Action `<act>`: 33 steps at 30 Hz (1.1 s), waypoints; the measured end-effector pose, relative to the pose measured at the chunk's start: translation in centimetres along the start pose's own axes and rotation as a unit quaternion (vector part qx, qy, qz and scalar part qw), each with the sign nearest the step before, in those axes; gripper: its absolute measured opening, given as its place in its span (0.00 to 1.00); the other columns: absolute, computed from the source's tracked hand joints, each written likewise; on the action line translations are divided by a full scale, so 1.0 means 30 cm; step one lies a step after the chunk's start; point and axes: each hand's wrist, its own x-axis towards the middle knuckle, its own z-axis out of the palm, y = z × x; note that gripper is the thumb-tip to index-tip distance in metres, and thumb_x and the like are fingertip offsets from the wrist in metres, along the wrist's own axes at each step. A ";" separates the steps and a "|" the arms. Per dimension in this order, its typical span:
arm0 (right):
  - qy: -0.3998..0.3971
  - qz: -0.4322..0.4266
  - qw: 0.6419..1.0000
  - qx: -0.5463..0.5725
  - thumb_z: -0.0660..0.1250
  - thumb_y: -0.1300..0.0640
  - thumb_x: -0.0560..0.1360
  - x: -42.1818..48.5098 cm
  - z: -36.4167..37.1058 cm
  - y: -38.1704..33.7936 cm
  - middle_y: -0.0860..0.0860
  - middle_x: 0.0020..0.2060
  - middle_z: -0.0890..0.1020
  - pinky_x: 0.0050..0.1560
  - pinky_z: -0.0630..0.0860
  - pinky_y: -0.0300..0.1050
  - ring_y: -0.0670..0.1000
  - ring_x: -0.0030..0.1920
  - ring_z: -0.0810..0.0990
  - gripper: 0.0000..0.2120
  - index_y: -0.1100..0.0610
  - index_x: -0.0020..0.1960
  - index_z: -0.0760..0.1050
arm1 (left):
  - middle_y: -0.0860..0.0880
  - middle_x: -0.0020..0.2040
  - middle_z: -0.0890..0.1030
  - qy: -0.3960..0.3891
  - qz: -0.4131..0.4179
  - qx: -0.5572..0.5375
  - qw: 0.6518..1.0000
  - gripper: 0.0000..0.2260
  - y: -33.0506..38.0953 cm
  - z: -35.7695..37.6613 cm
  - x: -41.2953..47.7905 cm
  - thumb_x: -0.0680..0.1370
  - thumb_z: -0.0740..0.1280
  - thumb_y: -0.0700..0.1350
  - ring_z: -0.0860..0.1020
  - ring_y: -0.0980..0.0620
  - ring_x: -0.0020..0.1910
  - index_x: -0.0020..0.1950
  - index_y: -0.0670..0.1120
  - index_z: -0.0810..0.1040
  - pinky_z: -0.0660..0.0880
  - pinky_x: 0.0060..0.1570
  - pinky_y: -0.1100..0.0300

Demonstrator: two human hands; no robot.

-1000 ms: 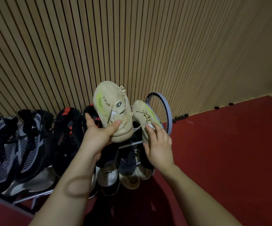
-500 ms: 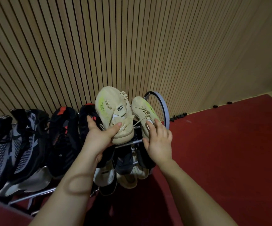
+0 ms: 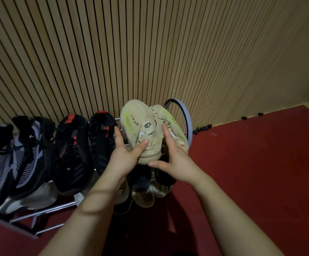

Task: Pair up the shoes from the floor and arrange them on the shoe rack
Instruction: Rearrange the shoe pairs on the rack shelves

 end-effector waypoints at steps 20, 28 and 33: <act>0.093 0.031 0.967 -0.234 0.66 0.39 0.71 -0.038 0.078 0.061 0.45 0.65 0.71 0.54 0.57 0.45 0.49 0.64 0.64 0.44 0.46 0.77 0.44 | 0.46 0.78 0.45 -0.161 0.097 0.639 0.745 0.50 -0.014 -0.040 0.075 0.68 0.66 0.68 0.42 0.44 0.76 0.78 0.45 0.44 0.44 0.75 0.47; 0.107 0.000 0.959 -0.262 0.64 0.40 0.73 0.001 0.065 0.053 0.47 0.61 0.75 0.51 0.54 0.44 0.51 0.62 0.66 0.40 0.48 0.77 0.49 | 0.49 0.78 0.51 -0.121 0.151 0.608 0.770 0.42 -0.018 -0.028 0.135 0.73 0.65 0.61 0.49 0.51 0.77 0.78 0.46 0.48 0.44 0.73 0.50; 0.100 0.011 0.945 -0.311 0.65 0.40 0.72 0.046 0.071 0.043 0.49 0.60 0.76 0.57 0.60 0.49 0.53 0.61 0.69 0.37 0.49 0.76 0.55 | 0.49 0.78 0.49 -0.161 0.147 0.578 0.787 0.41 -0.008 -0.045 0.174 0.74 0.67 0.59 0.49 0.50 0.77 0.78 0.46 0.48 0.48 0.73 0.54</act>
